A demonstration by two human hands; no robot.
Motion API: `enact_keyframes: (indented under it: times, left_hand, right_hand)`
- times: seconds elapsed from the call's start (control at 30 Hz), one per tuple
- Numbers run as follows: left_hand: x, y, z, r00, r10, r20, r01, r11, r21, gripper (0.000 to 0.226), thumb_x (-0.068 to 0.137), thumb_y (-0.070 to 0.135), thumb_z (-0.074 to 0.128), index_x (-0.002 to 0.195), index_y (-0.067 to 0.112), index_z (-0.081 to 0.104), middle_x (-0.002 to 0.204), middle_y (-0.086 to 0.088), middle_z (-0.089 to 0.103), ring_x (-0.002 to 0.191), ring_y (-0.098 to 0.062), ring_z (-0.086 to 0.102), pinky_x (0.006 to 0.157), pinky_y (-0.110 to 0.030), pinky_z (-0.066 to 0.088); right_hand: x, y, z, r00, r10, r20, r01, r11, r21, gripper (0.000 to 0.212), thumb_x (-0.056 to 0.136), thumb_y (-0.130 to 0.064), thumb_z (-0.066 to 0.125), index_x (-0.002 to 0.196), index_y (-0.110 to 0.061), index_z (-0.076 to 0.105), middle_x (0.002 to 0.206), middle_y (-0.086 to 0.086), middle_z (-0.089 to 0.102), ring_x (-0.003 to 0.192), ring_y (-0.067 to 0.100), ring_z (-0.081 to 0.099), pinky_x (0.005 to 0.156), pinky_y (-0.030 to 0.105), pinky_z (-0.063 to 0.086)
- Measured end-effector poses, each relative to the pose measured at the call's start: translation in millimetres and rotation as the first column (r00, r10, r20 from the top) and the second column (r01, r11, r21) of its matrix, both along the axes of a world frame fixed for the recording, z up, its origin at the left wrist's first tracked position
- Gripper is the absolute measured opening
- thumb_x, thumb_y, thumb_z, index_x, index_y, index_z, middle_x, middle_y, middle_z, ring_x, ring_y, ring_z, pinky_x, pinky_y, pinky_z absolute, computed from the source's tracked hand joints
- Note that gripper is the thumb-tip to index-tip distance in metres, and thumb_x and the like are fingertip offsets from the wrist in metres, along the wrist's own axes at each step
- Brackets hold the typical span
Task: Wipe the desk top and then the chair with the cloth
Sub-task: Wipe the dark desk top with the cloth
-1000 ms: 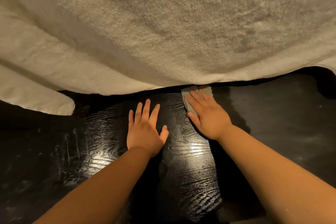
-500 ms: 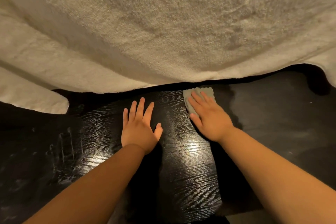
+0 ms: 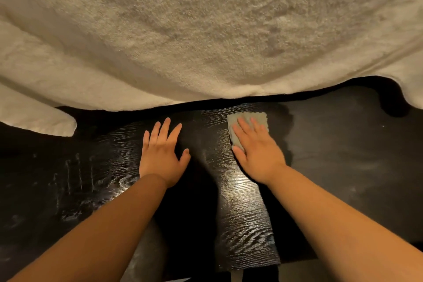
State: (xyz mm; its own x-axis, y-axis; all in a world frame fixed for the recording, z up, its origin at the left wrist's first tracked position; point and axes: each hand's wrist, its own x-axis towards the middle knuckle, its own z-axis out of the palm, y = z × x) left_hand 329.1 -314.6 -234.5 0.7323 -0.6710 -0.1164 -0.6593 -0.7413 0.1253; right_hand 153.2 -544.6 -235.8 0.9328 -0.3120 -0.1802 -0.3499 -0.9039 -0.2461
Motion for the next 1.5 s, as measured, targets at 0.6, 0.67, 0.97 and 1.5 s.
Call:
enact_keyframes:
  times: [0.6, 0.67, 0.97, 1.5]
  left_hand:
    - [-81.8, -93.2, 10.9, 0.998, -0.016, -0.065, 0.021, 0.997, 0.072, 0.081, 0.095, 0.057, 0.053, 0.165, 0.027, 0.026, 0.174, -0.008, 0.015, 0.159, -0.037, 0.013, 0.127, -0.062, 0.013]
    - [-104.0, -122.5, 9.1, 0.996, -0.017, -0.087, 0.023, 0.997, 0.069, 0.081, 0.096, 0.059, 0.049, 0.166, 0.028, 0.021, 0.175, -0.006, 0.011, 0.160, -0.035, 0.008, 0.128, -0.062, 0.007]
    - [-124.7, -157.7, -4.1, 0.997, 0.011, -0.077, -0.005, 0.998, 0.070, 0.082, 0.092, 0.064, 0.023, 0.166, 0.033, 0.006, 0.176, 0.001, -0.005, 0.161, -0.028, -0.009, 0.127, -0.061, -0.005]
    - [-122.6, -158.2, -5.4, 0.998, 0.026, -0.052, -0.021, 0.996, 0.085, 0.083, 0.091, 0.065, 0.023, 0.167, 0.034, 0.010, 0.176, 0.003, -0.003, 0.162, -0.026, -0.008, 0.129, -0.058, -0.002]
  right_hand:
    - [-55.3, -55.9, 7.5, 0.995, 0.073, -0.064, -0.070, 0.996, 0.053, 0.071, 0.099, -0.052, 0.015, 0.163, -0.021, 0.020, 0.171, 0.000, 0.009, 0.157, 0.030, -0.002, 0.128, 0.048, 0.006]
    - [-60.4, -78.8, 4.4, 0.979, 0.199, -0.040, -0.196, 0.978, 0.070, 0.069, 0.101, -0.052, 0.021, 0.162, -0.021, 0.024, 0.170, 0.000, 0.014, 0.158, 0.027, 0.004, 0.128, 0.047, 0.009]
    - [-55.7, -153.4, 10.8, 0.959, -0.281, -0.024, 0.282, 0.959, 0.023, 0.070, 0.097, -0.042, 0.023, 0.161, -0.013, 0.022, 0.168, 0.013, 0.017, 0.155, 0.038, 0.008, 0.127, 0.049, 0.007]
    - [-30.7, -154.5, 19.2, 0.974, -0.227, -0.013, 0.227, 0.974, 0.015, 0.051, 0.102, -0.036, 0.038, 0.149, -0.014, 0.037, 0.151, 0.012, 0.040, 0.141, 0.038, 0.028, 0.120, 0.045, 0.021]
